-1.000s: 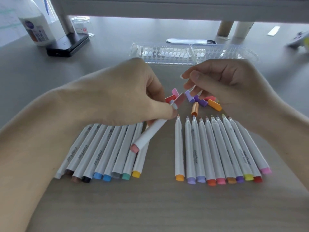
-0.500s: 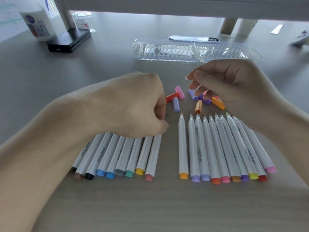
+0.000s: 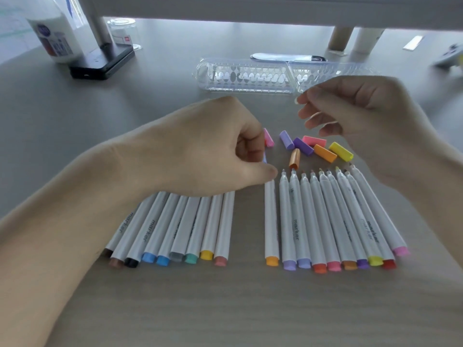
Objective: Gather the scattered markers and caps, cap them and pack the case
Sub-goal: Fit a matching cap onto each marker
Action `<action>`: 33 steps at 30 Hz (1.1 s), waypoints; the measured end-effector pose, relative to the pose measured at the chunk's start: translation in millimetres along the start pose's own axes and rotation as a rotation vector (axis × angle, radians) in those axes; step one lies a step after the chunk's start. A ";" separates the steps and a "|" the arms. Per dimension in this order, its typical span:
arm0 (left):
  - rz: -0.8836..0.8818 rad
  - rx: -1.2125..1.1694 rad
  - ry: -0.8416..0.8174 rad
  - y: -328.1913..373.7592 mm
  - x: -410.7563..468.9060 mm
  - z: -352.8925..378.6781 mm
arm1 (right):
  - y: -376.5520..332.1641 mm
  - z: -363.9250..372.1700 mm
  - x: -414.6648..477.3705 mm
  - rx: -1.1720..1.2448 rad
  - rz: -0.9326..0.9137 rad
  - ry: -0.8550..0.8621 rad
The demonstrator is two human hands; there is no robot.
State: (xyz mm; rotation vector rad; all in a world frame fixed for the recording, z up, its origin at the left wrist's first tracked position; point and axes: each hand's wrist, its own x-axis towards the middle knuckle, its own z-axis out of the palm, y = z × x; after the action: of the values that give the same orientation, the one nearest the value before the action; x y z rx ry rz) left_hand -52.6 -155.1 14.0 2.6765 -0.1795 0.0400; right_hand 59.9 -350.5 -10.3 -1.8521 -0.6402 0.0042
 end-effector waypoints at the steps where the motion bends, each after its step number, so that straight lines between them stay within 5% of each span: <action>1: 0.013 -0.032 0.025 2.4 0.7 2.8 | 0.4 -1.4 0.8 -0.003 0.006 0.019; 33: -0.087 0.160 -0.023 -3.8 2.4 12.6 | 5.2 -31.1 0.3 -0.704 0.079 -0.163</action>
State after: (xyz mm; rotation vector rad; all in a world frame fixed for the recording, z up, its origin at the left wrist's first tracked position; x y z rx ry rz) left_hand -49.7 -157.6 1.2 2.8424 -0.0687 -0.0041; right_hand 71.8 -378.7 -3.0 -2.5755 -0.7384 -0.0213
